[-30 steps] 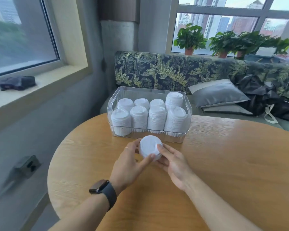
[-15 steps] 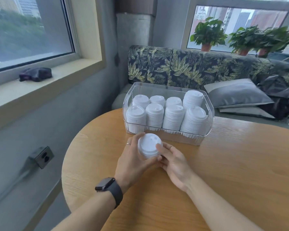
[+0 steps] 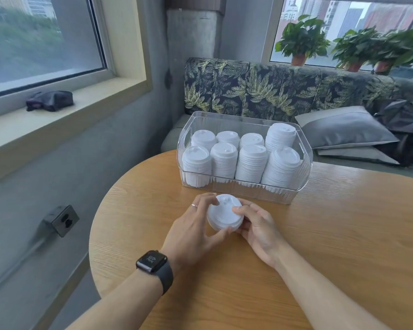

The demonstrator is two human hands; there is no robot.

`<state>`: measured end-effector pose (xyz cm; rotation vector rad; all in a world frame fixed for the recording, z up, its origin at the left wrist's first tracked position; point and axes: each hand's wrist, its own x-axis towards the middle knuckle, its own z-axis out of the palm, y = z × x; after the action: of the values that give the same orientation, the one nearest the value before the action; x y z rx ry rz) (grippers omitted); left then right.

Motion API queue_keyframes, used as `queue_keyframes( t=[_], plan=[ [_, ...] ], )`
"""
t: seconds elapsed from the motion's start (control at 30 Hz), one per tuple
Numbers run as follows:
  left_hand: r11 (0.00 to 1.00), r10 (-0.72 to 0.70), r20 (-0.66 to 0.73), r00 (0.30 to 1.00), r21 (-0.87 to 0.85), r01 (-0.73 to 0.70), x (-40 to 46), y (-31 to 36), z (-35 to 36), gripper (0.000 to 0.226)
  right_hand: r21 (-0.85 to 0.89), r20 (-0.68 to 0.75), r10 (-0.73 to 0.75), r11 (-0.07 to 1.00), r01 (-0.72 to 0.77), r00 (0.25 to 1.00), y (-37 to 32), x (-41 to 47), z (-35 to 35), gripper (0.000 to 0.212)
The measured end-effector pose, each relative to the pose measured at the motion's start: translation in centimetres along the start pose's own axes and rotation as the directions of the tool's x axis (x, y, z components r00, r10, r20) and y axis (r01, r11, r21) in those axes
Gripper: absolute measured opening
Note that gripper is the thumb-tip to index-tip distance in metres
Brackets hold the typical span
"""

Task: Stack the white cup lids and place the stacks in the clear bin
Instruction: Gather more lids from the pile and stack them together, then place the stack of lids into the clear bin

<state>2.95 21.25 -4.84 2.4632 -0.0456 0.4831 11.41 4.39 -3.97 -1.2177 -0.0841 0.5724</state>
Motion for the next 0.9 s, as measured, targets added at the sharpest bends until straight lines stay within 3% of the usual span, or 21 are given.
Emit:
queue_keyframes(
  t=[0.2,0.67,0.77,0.9],
  plan=[
    [0.987,0.067,0.074,0.995,0.142,-0.077,0.4,-0.3,-0.3,0.051,-0.031,-0.014,-0.019,0.999,0.018,1.000,0.1,0.5,0.2,0.033],
    [0.930,0.190,0.034,0.981,0.314,-0.191,4.6,-0.9,-2.1,0.055,0.037,0.062,-0.024,0.999,0.022,0.998,-1.1,1.2,1.1,0.035],
    [0.942,0.160,-0.034,0.987,0.303,-0.142,6.6,-0.3,-4.0,0.058,0.077,0.077,-0.036,0.997,0.030,0.996,-1.6,1.4,1.4,0.042],
    [0.964,0.064,-0.160,0.985,0.266,-0.020,10.3,0.8,-6.8,0.060,0.005,0.021,-0.012,1.000,0.012,1.000,-1.0,1.0,1.0,0.044]
  ],
)
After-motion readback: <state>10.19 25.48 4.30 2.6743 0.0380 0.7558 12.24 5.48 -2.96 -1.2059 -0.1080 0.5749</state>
